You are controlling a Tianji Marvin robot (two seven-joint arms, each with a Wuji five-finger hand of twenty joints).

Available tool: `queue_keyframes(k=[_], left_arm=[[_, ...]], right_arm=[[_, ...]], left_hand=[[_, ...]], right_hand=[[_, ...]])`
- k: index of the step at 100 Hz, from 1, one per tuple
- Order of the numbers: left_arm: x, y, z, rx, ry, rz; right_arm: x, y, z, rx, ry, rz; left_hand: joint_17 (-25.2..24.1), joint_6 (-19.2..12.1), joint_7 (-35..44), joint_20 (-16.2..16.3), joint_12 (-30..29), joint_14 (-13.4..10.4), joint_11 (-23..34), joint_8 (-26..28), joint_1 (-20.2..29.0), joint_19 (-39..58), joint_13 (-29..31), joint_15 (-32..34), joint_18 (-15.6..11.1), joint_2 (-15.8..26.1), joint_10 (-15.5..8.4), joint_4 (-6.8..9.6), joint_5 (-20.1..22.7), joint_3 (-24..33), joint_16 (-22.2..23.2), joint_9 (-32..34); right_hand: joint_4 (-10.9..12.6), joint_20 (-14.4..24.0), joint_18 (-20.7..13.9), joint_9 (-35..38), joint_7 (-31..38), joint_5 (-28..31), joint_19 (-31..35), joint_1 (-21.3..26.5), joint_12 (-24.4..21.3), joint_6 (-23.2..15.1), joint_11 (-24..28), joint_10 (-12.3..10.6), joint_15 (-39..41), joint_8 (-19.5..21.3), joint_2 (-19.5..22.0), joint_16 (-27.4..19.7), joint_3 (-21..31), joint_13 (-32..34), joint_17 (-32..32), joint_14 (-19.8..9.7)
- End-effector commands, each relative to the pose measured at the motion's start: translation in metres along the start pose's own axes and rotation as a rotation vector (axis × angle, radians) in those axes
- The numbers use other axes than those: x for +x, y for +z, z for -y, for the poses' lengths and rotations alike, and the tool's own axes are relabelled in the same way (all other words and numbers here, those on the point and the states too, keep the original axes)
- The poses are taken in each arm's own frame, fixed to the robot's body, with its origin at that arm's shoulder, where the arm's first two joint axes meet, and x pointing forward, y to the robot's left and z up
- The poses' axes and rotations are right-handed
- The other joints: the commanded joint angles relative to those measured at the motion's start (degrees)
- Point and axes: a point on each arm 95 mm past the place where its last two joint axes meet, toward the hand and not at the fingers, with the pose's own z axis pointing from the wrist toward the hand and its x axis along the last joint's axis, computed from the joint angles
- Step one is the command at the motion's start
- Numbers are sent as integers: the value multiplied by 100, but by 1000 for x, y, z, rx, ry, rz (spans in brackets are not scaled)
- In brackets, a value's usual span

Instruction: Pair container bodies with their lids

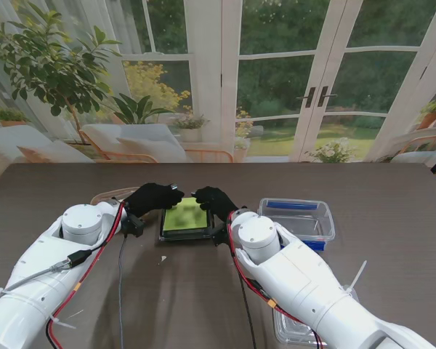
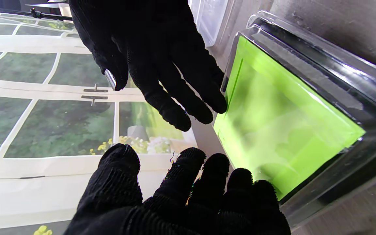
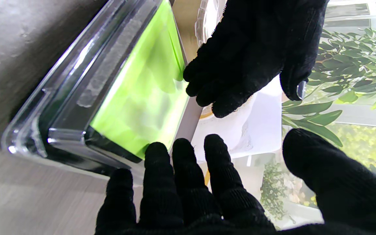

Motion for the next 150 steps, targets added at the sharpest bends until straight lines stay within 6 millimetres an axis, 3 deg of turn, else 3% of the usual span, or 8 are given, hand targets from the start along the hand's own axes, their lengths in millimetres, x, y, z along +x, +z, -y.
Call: queue_keyframes(k=[1,14,27,59,127,150], left_arm=[[-14,-3,-5,-23,-15,37],[-17,-5,-5,-21,-18,50],[-18,-5,-5,-16,-19,48],[-23,-7,-4,-17,-24,59],[-52,-15,-12,-28,-70,136],[-42,-17,-8,-12,-47,101]], right_arm=[[-12,-1,8,26,0,30],[-12,-2,9,27,2,31],[-8,-3,10,22,10,15],[-11,-2,9,23,-4,26],[-17,-3,10,31,7,31],[-3,-5,9,11,17,-15]], left_hand=[[0,-21,-11,-146,64,279,-26,45,-107,-154,15,-35,667,158,23,148,46,-145,-20,98],[-7,-21,-20,-143,62,276,-29,42,-104,-155,3,-38,653,157,18,147,30,-146,-22,87],[-16,-20,-16,-141,63,263,-25,44,-90,-157,0,-39,655,152,21,148,40,-141,-23,92],[-4,-15,-14,-139,63,271,-26,46,-95,-155,7,-33,661,156,30,146,43,-143,-23,90],[1,50,-30,-133,57,301,-33,41,-101,-149,-6,-28,663,161,75,144,29,-148,-20,58],[5,15,-19,-125,58,287,-29,46,-117,-143,6,-27,672,168,42,145,48,-152,-20,64]], right_hand=[[-188,94,401,68,64,98,65,-79,61,-9,41,-108,-40,52,-119,-22,44,103,1180,377],[-190,85,401,60,60,89,53,-76,61,-44,39,-134,-48,51,-125,-27,49,87,1168,393],[-196,85,479,118,57,105,51,-79,71,-247,66,-363,-37,52,-131,-15,50,59,1160,548],[-188,74,456,127,63,146,70,-85,71,-107,62,-211,-26,59,-136,-12,65,136,1232,472],[-199,51,414,113,59,126,66,-92,74,-122,64,-228,-27,64,-151,-8,85,140,1224,451],[-193,55,524,204,37,156,52,-140,73,-462,70,-577,-26,57,-167,13,59,60,1139,589]])
